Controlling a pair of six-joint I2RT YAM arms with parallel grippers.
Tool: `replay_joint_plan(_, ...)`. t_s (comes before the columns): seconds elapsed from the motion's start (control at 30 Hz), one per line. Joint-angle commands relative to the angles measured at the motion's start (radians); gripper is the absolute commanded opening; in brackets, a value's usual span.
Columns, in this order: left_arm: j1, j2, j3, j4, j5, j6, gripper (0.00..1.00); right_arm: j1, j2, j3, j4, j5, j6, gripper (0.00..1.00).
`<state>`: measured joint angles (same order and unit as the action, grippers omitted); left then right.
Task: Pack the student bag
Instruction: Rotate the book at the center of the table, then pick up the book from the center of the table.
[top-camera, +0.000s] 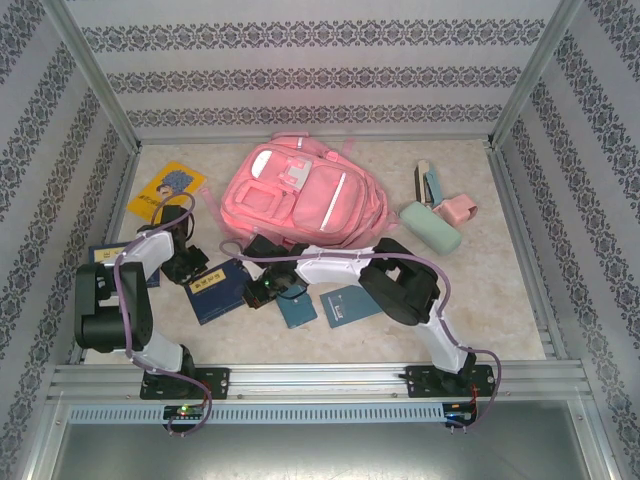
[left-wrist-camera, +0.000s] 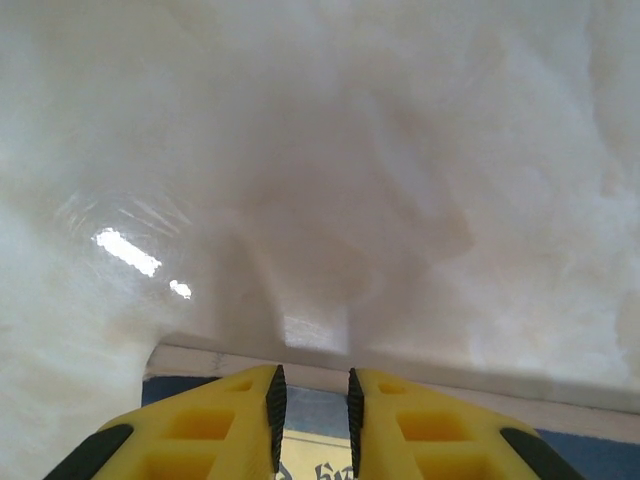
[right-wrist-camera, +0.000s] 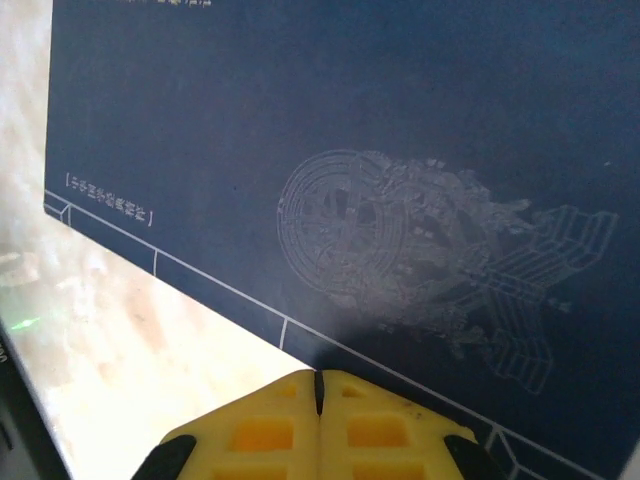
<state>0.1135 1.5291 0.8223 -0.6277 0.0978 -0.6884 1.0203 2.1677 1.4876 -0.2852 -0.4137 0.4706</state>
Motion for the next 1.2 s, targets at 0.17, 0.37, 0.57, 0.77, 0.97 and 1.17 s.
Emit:
replay_joint_plan(0.17,-0.095,-0.115,-0.192,0.005,0.120,-0.122,0.26,-0.128,-0.003,-0.030,-0.038,0.116,-0.001,0.03)
replay_joint_plan(0.37,-0.280,-0.236,-0.276,0.005,0.123,-0.289,0.26,-0.198,0.040,0.073,-0.108,0.136,-0.054,0.05)
replay_joint_plan(0.57,-0.425,-0.336,-0.275,-0.011,0.080,-0.387,0.29,-0.242,-0.006,0.066,-0.091,0.103,0.009,0.22)
replay_joint_plan(0.77,-0.423,-0.341,-0.203,-0.064,0.012,-0.273,0.35,-0.244,-0.086,-0.022,-0.042,0.070,0.120,0.39)
replay_joint_plan(0.97,-0.399,-0.240,-0.134,-0.041,0.004,-0.139,0.37,-0.226,-0.153,-0.138,0.054,0.070,0.258,0.42)
replay_joint_plan(1.17,-0.395,-0.175,-0.137,-0.038,-0.031,-0.108,0.35,-0.199,-0.116,-0.133,0.054,0.082,0.289,0.42)
